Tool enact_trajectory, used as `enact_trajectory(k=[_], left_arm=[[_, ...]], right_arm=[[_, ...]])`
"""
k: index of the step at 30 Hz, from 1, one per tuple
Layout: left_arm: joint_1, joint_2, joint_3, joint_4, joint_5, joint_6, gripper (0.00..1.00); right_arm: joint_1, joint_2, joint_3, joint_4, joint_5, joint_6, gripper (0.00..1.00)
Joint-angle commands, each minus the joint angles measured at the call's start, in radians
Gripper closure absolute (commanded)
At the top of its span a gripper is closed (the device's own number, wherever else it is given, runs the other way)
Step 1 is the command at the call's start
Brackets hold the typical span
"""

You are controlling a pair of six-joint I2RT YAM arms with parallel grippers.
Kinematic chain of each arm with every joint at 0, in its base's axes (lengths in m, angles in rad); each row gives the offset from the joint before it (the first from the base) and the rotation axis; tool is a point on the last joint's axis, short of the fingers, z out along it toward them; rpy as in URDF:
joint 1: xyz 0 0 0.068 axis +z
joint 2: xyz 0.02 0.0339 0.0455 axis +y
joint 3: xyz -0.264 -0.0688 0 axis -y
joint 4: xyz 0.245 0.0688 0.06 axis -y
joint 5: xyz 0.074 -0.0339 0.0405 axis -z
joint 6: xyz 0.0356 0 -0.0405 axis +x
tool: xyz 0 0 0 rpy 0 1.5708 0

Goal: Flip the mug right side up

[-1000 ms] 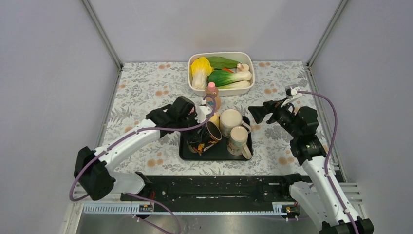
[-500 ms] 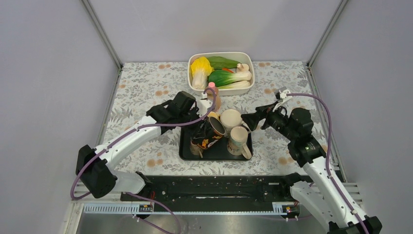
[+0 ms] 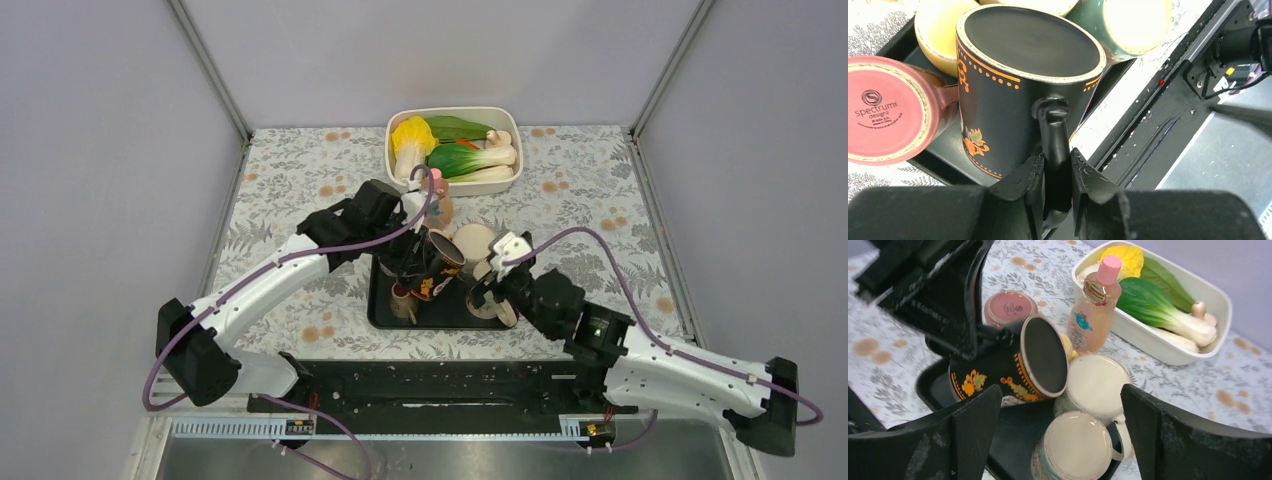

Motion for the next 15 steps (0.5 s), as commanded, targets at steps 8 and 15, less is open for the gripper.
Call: enact_trajectory(k=[8, 15], left_arm=[[0.004, -0.009, 0.119, 0.128, 0.022, -0.086, 1.0], [0.004, -0.014, 0.12, 0.128, 0.021, -0.09, 1.0]], right_arm=[[0.577, 0.449, -0.229, 1.126, 0.814, -0.869, 0.01], [0.697, 0.955, -0.042, 1.502, 0.971, -1.215, 0.01]])
